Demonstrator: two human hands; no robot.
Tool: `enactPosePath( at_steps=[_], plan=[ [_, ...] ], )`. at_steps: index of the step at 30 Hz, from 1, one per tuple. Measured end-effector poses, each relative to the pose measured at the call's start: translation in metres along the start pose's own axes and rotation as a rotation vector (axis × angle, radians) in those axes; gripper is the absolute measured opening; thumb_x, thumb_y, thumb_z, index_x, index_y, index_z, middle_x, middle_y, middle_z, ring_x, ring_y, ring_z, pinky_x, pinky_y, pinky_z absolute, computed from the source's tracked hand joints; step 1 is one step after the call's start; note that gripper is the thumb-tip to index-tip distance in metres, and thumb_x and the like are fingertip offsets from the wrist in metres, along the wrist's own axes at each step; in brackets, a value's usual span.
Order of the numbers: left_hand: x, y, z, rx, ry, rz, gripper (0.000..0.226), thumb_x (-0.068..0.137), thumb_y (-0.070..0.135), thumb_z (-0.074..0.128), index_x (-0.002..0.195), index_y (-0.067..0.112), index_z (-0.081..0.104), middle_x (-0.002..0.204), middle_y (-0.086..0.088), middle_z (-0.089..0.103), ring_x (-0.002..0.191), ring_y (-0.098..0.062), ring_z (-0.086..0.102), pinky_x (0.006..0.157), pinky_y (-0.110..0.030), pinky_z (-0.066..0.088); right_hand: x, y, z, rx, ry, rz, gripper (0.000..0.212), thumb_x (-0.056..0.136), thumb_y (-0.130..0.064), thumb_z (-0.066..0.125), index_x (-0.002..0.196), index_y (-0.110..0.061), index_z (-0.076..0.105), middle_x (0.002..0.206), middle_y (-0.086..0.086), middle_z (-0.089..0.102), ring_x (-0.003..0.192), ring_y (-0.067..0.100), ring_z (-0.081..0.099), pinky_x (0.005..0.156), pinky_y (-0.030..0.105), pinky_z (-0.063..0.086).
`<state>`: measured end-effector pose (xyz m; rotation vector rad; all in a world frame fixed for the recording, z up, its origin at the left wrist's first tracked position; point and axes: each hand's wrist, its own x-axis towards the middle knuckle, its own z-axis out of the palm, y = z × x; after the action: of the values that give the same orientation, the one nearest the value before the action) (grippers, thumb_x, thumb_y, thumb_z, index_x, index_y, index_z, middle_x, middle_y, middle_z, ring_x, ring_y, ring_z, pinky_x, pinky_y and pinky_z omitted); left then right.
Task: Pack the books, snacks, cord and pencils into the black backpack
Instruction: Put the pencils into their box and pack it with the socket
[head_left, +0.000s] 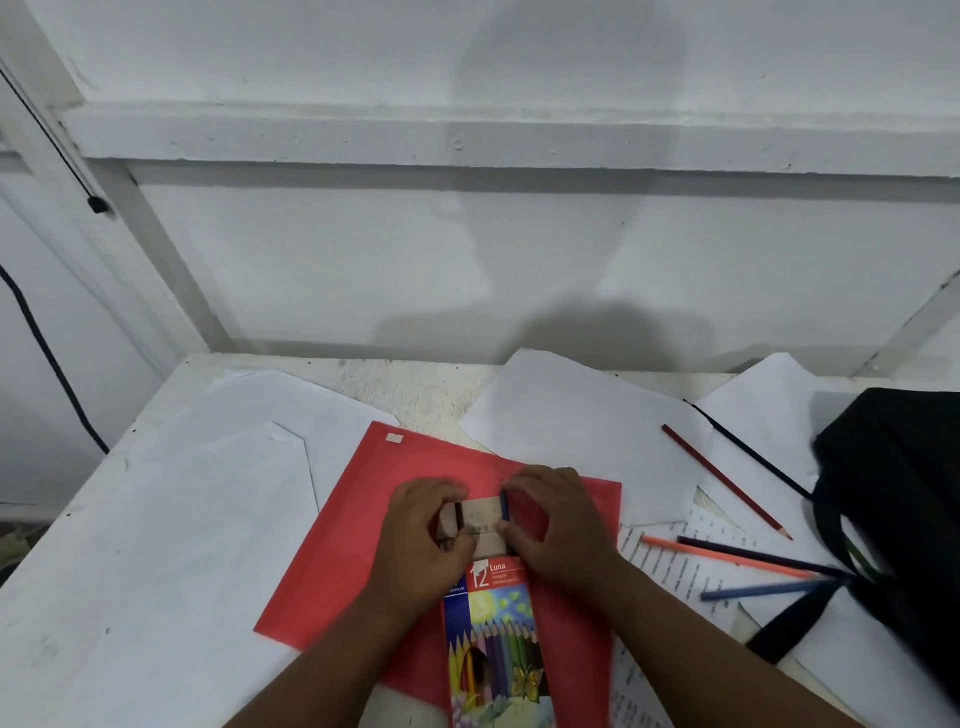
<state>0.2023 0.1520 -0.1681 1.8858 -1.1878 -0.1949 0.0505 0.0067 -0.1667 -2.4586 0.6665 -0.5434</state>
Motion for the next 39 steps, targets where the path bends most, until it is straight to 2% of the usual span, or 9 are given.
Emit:
enactPosePath(
  at_steps=[7, 11, 13, 19, 24, 28, 33, 38, 39],
  plan=[
    [0.001, -0.001, 0.001, 0.003, 0.023, -0.012, 0.026, 0.072, 0.023, 0.075, 0.098, 0.024, 0.074, 0.106, 0.017, 0.067, 0.109, -0.003, 0.055, 0.097, -0.007, 0.031, -0.001, -0.001, -0.002, 0.092, 0.04, -0.001, 0.023, 0.074, -0.047, 0.073, 0.091, -0.033, 0.07, 0.106, -0.018, 0.06, 0.103, 0.005, 0.049, 0.084, 0.022, 0.044],
    [0.002, -0.002, 0.002, 0.028, 0.02, -0.048, 0.029, 0.074, 0.029, 0.076, 0.102, 0.023, 0.074, 0.113, 0.014, 0.066, 0.112, -0.005, 0.054, 0.098, -0.003, 0.026, -0.001, -0.001, -0.003, 0.078, 0.012, 0.012, 0.037, 0.068, -0.048, 0.074, 0.101, -0.032, 0.071, 0.11, -0.019, 0.059, 0.105, 0.004, 0.047, 0.086, 0.02, 0.043],
    [0.001, -0.002, 0.003, 0.03, 0.013, -0.055, 0.028, 0.074, 0.029, 0.076, 0.101, 0.022, 0.075, 0.113, 0.014, 0.065, 0.112, -0.005, 0.053, 0.098, -0.002, 0.026, -0.001, -0.001, -0.003, 0.083, -0.01, 0.011, 0.034, 0.065, -0.047, 0.075, 0.097, -0.034, 0.073, 0.109, -0.019, 0.059, 0.105, 0.004, 0.047, 0.085, 0.023, 0.045],
    [0.001, -0.001, 0.002, -0.031, 0.004, -0.027, 0.004, 0.072, 0.023, 0.076, 0.073, 0.025, 0.073, 0.113, 0.016, 0.067, 0.115, -0.003, 0.052, 0.092, -0.004, 0.033, -0.001, -0.001, -0.003, 0.129, 0.006, 0.036, 0.017, 0.073, -0.047, 0.073, 0.085, -0.035, 0.076, 0.106, -0.021, 0.06, 0.106, 0.004, 0.05, 0.084, 0.021, 0.045],
    [0.001, 0.0, 0.0, -0.067, -0.064, 0.05, 0.012, 0.067, 0.023, 0.076, 0.068, 0.032, 0.068, 0.115, 0.017, 0.066, 0.118, -0.011, 0.054, 0.096, -0.014, 0.037, 0.002, -0.002, -0.007, 0.143, -0.039, 0.059, 0.022, 0.064, -0.045, 0.074, 0.084, -0.036, 0.073, 0.106, -0.02, 0.059, 0.107, 0.003, 0.047, 0.085, 0.019, 0.042],
    [0.001, -0.001, 0.001, -0.076, -0.09, 0.039, 0.019, 0.065, 0.018, 0.079, 0.078, 0.029, 0.071, 0.115, 0.019, 0.063, 0.119, -0.01, 0.051, 0.098, -0.016, 0.038, 0.005, -0.001, -0.015, 0.154, -0.138, 0.066, 0.026, 0.063, -0.046, 0.075, 0.087, -0.035, 0.074, 0.111, -0.019, 0.057, 0.11, 0.005, 0.046, 0.091, 0.024, 0.041],
    [0.006, 0.006, 0.001, 0.049, -0.163, 0.038, 0.018, 0.066, 0.033, 0.064, 0.084, 0.032, 0.066, 0.108, 0.028, 0.056, 0.112, -0.003, 0.044, 0.092, -0.019, 0.033, 0.006, -0.009, -0.028, 0.07, -0.259, 0.065, 0.028, 0.077, -0.04, 0.078, 0.103, -0.03, 0.075, 0.125, -0.011, 0.055, 0.119, 0.009, 0.04, 0.1, 0.026, 0.036],
    [0.016, 0.006, 0.0, 0.15, -0.301, -0.031, 0.003, 0.078, 0.044, 0.048, 0.076, 0.044, 0.05, 0.098, 0.024, 0.053, 0.105, -0.013, 0.046, 0.087, -0.034, 0.038, -0.019, -0.022, -0.034, 0.081, -0.145, 0.117, 0.034, 0.089, -0.034, 0.068, 0.122, -0.024, 0.068, 0.137, -0.005, 0.056, 0.128, 0.005, 0.044, 0.104, 0.017, 0.03],
    [0.019, 0.008, -0.001, 0.179, -0.329, -0.015, 0.011, 0.082, 0.048, 0.041, 0.078, 0.042, 0.049, 0.096, 0.023, 0.052, 0.103, -0.013, 0.045, 0.085, -0.034, 0.038, -0.027, -0.023, -0.037, 0.097, -0.086, 0.121, 0.032, 0.09, -0.032, 0.068, 0.12, -0.023, 0.069, 0.134, -0.005, 0.058, 0.125, 0.003, 0.047, 0.103, 0.015, 0.031]
  ],
)
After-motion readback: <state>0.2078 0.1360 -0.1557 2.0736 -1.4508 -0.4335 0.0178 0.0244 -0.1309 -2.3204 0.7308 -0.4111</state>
